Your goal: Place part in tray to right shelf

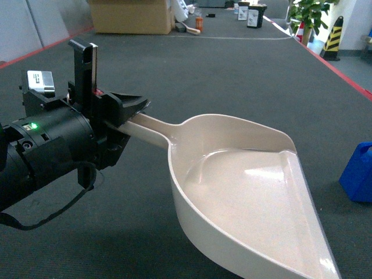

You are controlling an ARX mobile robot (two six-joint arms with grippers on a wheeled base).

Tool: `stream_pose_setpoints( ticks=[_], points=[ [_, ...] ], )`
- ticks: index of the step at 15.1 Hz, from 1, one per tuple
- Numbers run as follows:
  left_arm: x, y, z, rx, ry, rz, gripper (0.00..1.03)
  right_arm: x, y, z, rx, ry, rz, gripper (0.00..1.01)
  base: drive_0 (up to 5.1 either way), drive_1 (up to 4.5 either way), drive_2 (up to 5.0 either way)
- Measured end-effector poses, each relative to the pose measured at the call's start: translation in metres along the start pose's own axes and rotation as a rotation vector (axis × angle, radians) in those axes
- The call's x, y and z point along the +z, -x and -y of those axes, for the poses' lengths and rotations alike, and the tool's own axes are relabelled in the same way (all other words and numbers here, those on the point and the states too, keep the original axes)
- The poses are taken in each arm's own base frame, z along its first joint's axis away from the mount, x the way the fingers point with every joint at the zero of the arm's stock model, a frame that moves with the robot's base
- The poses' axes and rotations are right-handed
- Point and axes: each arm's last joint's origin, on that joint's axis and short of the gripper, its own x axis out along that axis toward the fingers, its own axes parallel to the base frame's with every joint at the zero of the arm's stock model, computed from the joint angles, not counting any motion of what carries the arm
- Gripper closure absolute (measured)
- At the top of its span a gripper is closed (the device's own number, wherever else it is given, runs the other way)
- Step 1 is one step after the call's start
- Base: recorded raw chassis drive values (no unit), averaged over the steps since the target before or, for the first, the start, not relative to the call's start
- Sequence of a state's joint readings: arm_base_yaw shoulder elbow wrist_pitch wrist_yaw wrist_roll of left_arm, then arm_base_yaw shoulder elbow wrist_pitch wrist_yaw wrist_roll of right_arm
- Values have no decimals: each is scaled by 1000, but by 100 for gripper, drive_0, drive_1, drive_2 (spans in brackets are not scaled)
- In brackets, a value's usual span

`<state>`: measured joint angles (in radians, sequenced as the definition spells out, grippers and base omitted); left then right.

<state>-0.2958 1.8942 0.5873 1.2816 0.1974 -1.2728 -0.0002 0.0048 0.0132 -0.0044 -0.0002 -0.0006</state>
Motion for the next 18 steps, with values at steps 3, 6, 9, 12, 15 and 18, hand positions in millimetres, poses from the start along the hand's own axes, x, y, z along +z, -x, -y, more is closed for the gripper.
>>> stream_pose_setpoints(
  ticks=[3,6,9,12,15,18],
  points=[
    [0,0,0,-1,2,-4,89,0,0,0,0,0,0,3,0,0,0],
    [2,0,0,2,2,5,89,-2,-3,-1,-135,51,-290,3,0,0,0],
    [1,0,0,1,2,-1,89,20,-30,8,-256,51,-353,3,0,0,0],
    [1,0,0,0,2,2,89,43,-77,12,-200,12,-345,3,0,0,0],
    [1,0,0,1,2,3,90,38,-146,14,-158,10,-481,3,0,0,0],
    [1,0,0,1,2,2,90,26,-198,13,-159,21,-631,3,0,0,0]
  ],
)
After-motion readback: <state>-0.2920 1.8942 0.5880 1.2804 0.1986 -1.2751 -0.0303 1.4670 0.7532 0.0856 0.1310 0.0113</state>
